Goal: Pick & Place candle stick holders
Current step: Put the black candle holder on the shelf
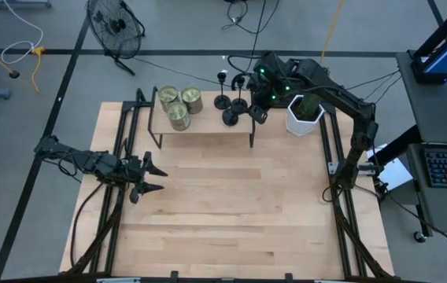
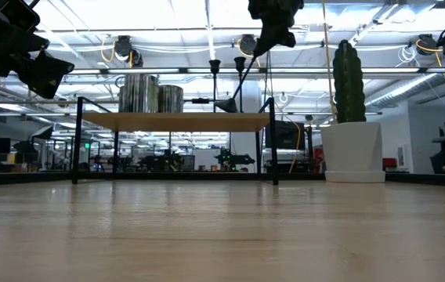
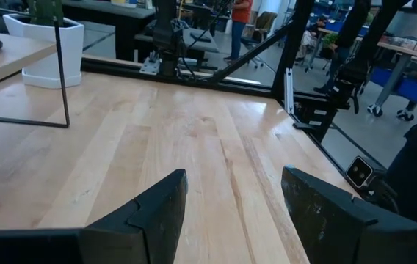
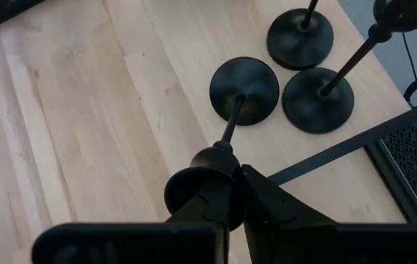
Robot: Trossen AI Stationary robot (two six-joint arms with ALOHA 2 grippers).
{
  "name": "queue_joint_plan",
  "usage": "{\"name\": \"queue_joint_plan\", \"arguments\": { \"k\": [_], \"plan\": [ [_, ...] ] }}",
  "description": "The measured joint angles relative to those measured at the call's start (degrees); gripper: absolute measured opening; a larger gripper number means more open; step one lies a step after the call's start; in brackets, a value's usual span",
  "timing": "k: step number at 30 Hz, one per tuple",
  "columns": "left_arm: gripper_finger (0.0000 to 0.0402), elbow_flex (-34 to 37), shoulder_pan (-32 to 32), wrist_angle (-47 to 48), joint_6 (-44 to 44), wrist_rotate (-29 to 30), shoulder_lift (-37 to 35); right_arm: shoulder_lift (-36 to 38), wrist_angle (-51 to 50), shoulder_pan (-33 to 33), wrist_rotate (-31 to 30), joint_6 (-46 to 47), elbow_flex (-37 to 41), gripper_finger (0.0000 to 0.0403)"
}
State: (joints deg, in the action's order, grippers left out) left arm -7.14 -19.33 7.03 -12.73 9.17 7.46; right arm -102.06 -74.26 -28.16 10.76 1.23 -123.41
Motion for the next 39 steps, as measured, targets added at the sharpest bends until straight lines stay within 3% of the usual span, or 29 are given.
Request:
{"name": "queue_joint_plan", "arguments": {
  "k": [39],
  "plan": [
    [0.0232, 0.0, 0.0, 0.0, -0.6, 0.3, 0.0, -1.0, -2.4, -0.2, 0.1, -0.5, -2.3, 0.0015]
  ]
}}
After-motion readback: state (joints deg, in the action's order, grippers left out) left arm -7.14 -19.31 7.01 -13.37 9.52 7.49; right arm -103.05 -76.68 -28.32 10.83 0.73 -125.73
